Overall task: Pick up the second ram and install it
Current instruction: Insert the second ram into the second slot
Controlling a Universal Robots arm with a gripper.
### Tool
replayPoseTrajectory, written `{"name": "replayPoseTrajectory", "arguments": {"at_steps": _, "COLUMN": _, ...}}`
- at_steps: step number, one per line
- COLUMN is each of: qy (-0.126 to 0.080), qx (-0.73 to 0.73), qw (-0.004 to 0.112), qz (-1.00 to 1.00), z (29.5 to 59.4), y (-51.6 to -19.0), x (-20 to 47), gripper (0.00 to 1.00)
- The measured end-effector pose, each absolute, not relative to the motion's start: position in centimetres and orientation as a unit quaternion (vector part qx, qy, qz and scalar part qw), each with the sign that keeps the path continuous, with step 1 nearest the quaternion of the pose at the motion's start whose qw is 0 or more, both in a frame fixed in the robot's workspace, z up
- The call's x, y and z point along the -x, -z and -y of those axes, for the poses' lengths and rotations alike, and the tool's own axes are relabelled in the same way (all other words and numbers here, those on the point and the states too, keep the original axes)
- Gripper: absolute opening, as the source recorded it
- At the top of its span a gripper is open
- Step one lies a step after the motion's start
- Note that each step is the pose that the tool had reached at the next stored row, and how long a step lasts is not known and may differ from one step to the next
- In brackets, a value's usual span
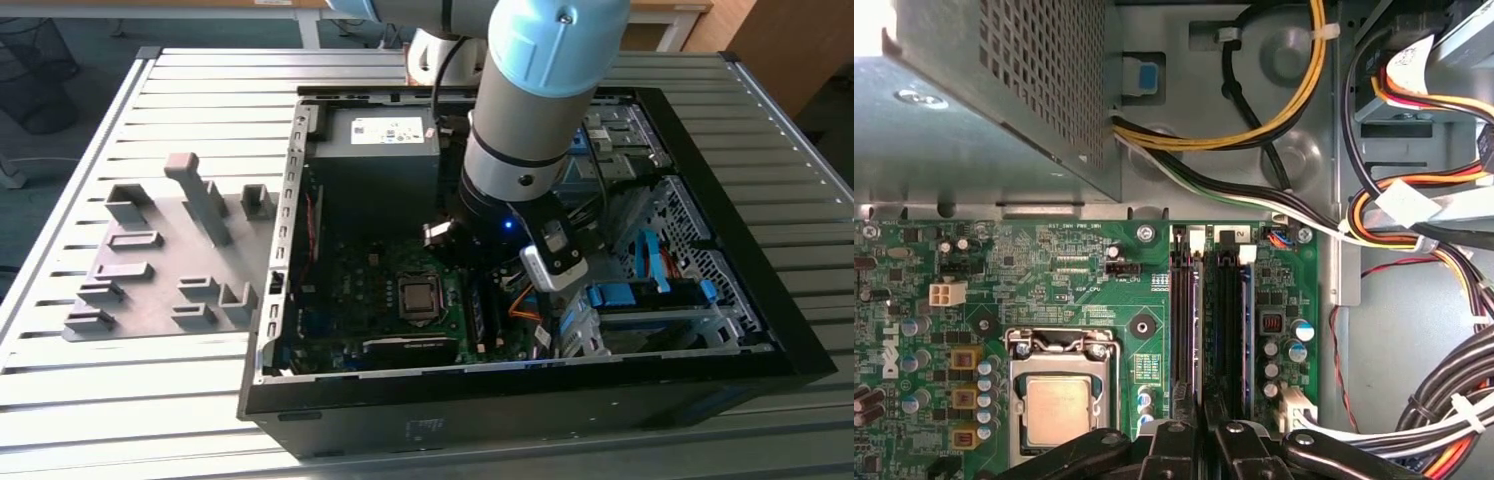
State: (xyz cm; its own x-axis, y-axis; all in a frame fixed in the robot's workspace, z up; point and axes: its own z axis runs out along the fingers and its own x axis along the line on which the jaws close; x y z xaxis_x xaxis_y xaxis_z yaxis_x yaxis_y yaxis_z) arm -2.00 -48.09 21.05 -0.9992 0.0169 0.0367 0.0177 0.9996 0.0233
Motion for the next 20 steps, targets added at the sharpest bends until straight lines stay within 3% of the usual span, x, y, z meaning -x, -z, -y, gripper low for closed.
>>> {"name": "replayPoseTrajectory", "arguments": {"at_steps": 20, "qy": 0.013, "qx": 0.009, "qw": 0.024, "qz": 1.000, "z": 48.1, "y": -19.5, "x": 2.0, "gripper": 0.14}}
